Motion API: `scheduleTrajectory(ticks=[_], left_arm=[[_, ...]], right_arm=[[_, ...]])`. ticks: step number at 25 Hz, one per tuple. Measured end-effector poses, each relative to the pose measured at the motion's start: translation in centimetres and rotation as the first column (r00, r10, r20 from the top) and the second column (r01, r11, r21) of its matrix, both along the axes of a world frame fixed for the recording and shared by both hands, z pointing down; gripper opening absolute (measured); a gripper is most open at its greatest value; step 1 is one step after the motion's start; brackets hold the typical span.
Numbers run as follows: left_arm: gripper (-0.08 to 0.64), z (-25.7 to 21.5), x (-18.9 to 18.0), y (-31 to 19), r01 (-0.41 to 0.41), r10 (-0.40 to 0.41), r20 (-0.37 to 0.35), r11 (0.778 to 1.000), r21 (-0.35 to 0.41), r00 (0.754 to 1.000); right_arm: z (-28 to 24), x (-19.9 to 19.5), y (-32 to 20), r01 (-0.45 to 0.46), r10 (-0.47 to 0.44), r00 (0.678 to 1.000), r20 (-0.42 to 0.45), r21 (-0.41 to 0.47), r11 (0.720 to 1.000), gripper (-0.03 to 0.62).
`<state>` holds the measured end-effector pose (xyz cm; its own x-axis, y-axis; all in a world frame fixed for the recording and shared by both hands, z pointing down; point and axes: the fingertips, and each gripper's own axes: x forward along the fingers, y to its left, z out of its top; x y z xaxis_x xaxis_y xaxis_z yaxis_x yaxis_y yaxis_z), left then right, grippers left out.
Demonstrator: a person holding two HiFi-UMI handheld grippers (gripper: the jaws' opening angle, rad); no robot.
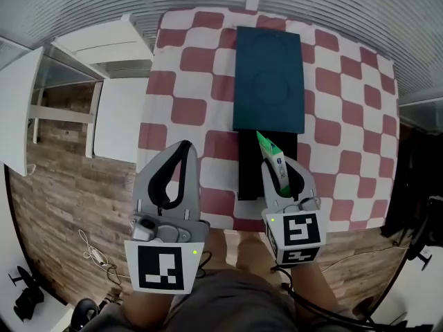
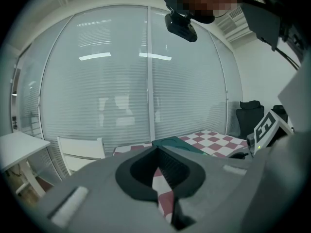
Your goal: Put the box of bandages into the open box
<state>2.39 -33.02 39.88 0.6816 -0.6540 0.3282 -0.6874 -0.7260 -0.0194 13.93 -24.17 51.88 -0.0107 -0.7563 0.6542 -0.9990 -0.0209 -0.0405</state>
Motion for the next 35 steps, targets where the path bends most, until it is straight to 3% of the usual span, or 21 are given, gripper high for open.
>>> scheduleTrajectory(ticks=[6,9,18,23,27,30,35], left_arm=[[0.0,0.8,1.1,-1.4,-0.014,0.014,0.0,1.0,-0.015,1.0],[0.0,1.0,1.3,-1.9,-0.013,0.013,0.001,1.0,-0.019,1.0],[0.0,0.5,2.2,-1.4,-0.022,0.022,-0.006,1.0,-0.015,1.0],[0.0,-0.1,2.4,-0.6,-0.027,0.027,-0.01,1.0,-0.006,1.0],[0.0,-0.1,1.9,-0.3,-0.022,0.022,-0.005,1.0,-0.006,1.0],[0.0,-0.1,1.5,-0.3,-0.013,0.013,-0.006,1.0,-0.002,1.0],[0.0,-0.1,1.3,-0.2,-0.013,0.013,-0.012,1.0,-0.007,1.0]], right_arm=[[1.5,-0.2,-0.4,-0.007,0.005,1.0,-0.014,-0.138,0.99,0.123],[1.7,-0.6,-0.7,0.017,-0.015,1.0,0.013,-0.155,0.988,0.179],[0.7,-0.4,-0.4,0.053,-0.049,0.998,0.041,-0.108,0.993,0.204],[-0.2,0.0,0.0,0.048,-0.046,0.998,0.036,-0.069,0.996,0.129],[-0.2,-1.2,0.2,0.096,-0.093,0.995,0.042,-0.071,0.993,0.132],[-0.4,-2.4,0.2,0.14,-0.137,0.989,0.049,-0.068,0.988,0.181],[-1.2,-2.3,0.4,0.135,-0.134,0.99,0.038,-0.039,0.99,0.173]])
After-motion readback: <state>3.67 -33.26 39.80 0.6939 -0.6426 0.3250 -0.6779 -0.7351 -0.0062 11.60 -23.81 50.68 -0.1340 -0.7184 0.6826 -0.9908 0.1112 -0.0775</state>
